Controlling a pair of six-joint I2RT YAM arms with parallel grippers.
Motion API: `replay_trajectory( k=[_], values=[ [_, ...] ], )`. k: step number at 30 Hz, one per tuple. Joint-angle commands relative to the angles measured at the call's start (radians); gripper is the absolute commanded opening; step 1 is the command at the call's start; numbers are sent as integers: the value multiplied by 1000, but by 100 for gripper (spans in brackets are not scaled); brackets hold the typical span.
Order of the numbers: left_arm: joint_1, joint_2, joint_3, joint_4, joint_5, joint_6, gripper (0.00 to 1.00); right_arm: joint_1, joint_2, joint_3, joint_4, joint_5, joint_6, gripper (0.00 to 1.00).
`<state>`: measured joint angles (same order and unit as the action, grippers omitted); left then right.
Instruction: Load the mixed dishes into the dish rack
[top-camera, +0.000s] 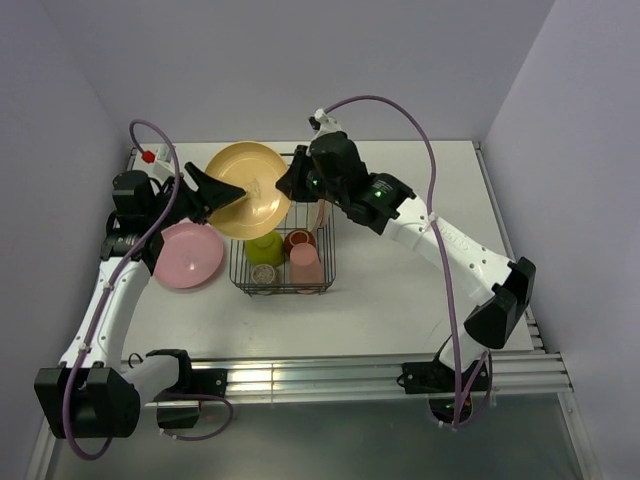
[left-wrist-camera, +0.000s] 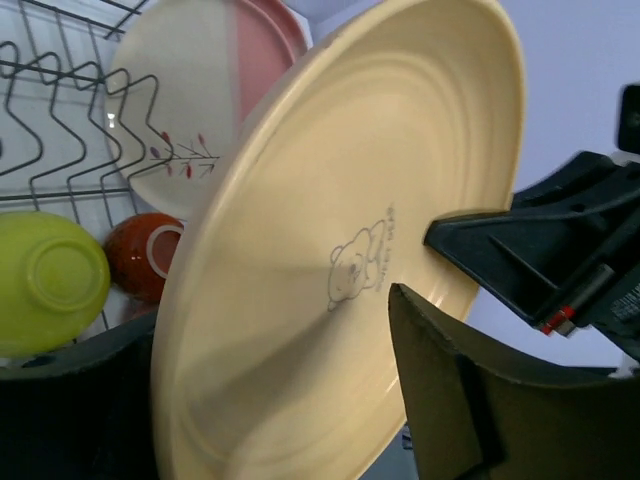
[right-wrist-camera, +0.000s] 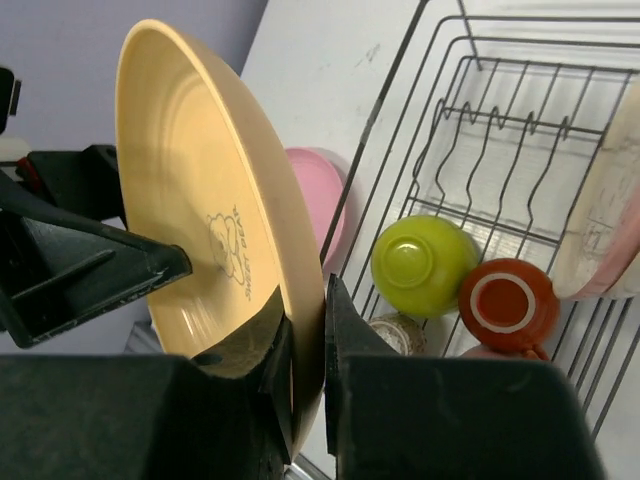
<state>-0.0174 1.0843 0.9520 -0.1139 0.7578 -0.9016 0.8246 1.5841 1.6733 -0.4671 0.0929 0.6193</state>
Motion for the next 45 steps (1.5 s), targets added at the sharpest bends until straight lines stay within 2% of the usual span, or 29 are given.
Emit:
replay_trajectory(
  k=[1,4,8,10,11,12,14,15,17,18,22,28,31,35,40,45],
  values=[
    [-4,-1,54,-33,-66,44,76,42,14,111,-83,224,-15,0],
    [-4,-3,62,-90,-123,69,83,61,36,155,-129,275,-23,0],
    [-1,6,99,-179,-242,110,87,79,60,198,-177,376,-36,0],
    [2,2,135,-277,-404,130,89,93,80,258,-232,431,-58,0],
    [2,-3,145,-311,-472,145,99,97,106,284,-252,486,-67,0],
    [2,-23,155,-370,-623,150,99,102,122,340,-274,517,-90,0],
    [2,-52,174,-414,-751,153,99,129,177,438,-333,632,-130,0],
    [2,-84,175,-441,-863,155,99,139,197,478,-378,672,-144,0],
    [2,-118,169,-446,-916,159,99,160,281,567,-433,746,-174,0],
    [2,-144,163,-448,-931,164,99,163,313,667,-494,811,-181,0],
    [2,-187,143,-442,-942,178,99,180,453,809,-567,965,-210,0],
    [2,-184,111,-428,-911,201,99,180,508,750,-568,1131,-204,0],
    [2,-166,90,-403,-832,222,99,182,563,772,-576,1201,-233,0],
    [2,-146,68,-383,-799,228,97,180,616,798,-552,1264,-327,0],
    [2,-133,56,-368,-778,231,96,177,654,769,-467,1328,-434,0],
    [2,-132,56,-371,-779,231,96,168,677,758,-458,1314,-426,0]
  ],
)
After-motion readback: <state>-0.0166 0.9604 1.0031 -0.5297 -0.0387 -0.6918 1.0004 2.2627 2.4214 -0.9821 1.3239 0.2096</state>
